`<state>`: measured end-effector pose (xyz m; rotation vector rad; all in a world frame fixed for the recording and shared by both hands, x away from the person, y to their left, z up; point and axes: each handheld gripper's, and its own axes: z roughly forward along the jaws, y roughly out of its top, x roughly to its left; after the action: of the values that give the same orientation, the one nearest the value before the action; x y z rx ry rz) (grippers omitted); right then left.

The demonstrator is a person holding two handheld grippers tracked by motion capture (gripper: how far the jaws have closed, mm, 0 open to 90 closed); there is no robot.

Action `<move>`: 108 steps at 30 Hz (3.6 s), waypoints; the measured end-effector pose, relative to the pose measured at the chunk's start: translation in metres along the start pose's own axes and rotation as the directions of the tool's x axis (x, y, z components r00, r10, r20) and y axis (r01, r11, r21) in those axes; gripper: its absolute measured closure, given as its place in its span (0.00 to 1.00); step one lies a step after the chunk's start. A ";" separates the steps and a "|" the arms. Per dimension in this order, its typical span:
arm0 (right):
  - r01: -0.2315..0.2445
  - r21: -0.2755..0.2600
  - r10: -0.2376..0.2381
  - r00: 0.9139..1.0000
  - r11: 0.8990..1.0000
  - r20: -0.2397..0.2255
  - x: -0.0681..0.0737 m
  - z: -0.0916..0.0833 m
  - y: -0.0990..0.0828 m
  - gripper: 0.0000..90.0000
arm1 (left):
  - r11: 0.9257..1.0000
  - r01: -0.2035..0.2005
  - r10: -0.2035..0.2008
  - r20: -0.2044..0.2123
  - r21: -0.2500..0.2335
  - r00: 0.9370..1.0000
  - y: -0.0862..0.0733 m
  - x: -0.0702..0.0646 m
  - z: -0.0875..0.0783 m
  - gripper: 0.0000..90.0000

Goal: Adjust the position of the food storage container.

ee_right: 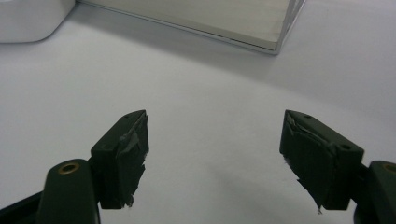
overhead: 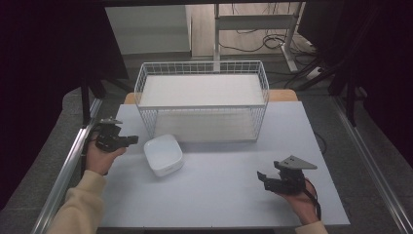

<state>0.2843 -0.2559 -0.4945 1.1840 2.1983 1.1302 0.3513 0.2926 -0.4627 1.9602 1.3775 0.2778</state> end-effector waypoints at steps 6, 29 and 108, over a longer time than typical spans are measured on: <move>0.004 0.000 -0.004 1.000 1.000 -0.007 -0.001 0.001 -0.001 0.26 | 1.000 -0.002 0.001 0.007 0.021 1.000 0.002 0.003 0.015 1.00; 0.003 -0.003 -0.003 1.000 1.000 -0.020 0.000 0.000 0.000 0.26 | 0.995 -0.081 0.080 0.025 0.055 0.996 0.002 0.003 0.044 1.00; -0.012 0.013 0.013 1.000 1.000 -0.022 0.001 0.000 0.001 0.26 | 0.974 -0.223 0.211 0.233 0.026 0.949 0.003 -0.122 0.081 1.00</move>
<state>0.2836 -0.2548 -0.4937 1.1976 2.2210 1.1409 0.3482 0.1494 -0.4931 2.1168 1.0326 0.1128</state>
